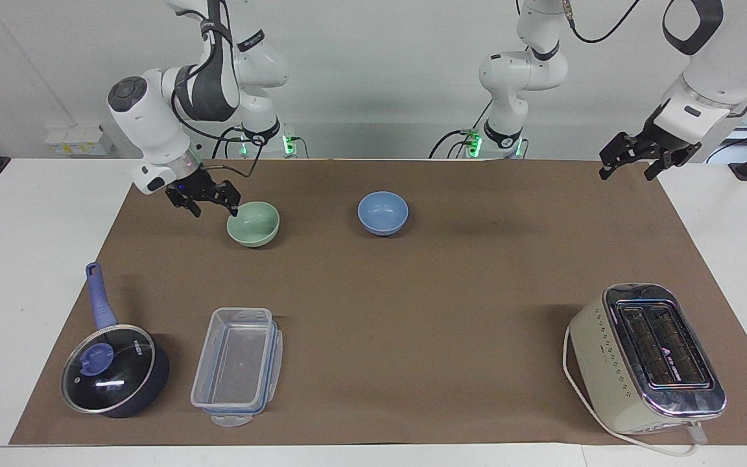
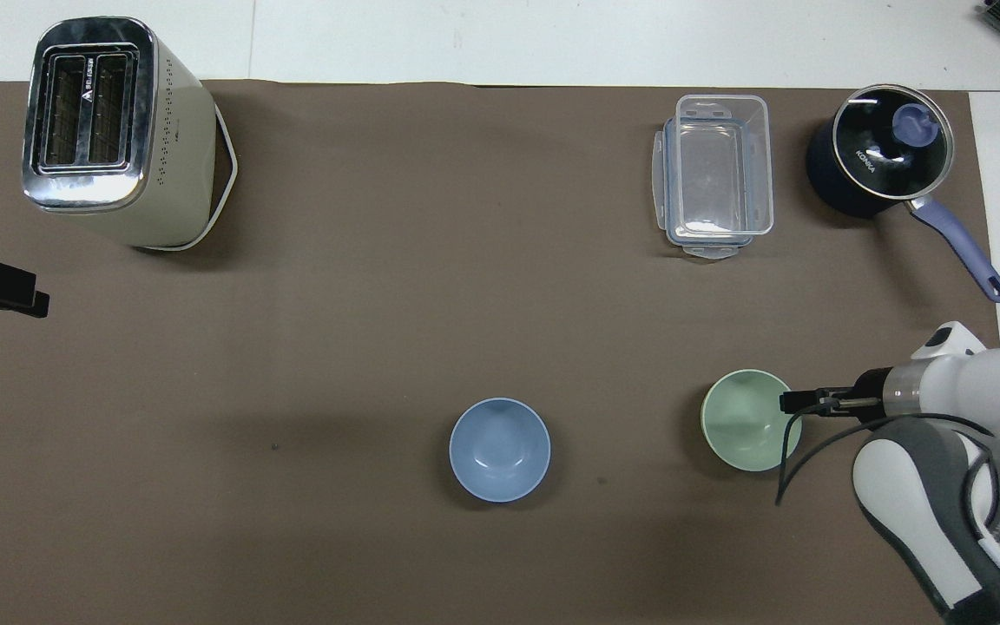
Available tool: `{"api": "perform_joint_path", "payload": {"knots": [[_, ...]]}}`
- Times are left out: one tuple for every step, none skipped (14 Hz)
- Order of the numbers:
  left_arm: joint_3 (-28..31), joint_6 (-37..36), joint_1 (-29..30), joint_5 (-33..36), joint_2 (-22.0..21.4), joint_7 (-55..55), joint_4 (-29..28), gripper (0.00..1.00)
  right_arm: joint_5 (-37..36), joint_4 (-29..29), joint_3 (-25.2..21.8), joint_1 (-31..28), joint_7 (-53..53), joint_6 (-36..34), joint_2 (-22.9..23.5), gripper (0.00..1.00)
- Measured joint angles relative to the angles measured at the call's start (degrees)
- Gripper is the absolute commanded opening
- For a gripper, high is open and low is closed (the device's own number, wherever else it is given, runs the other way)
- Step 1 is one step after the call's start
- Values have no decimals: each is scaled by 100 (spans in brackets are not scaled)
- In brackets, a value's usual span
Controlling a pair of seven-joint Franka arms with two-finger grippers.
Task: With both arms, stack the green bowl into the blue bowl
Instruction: 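Reach the right gripper to the rim of the green bowl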
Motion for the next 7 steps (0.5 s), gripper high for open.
{"api": "perform_joint_path", "payload": {"knots": [[0,-1,0,0,0,0,0,100,0,-96,0,-22,-49,66,10,100],[0,-1,0,0,0,0,0,100,0,-155,0,-26,-81,100,24,100],[0,-1,0,0,0,0,0,100,0,-204,0,-26,-126,145,52,100],[0,-1,0,0,0,0,0,100,0,-244,0,-26,-191,187,87,97],[0,-1,0,0,0,0,0,100,1,-271,0,-26,-225,220,120,93],[0,-1,0,0,0,0,0,100,1,-286,0,-25,-244,228,139,90],[0,-1,0,0,0,0,0,100,1,-301,1,-23,-263,228,141,80]]}}
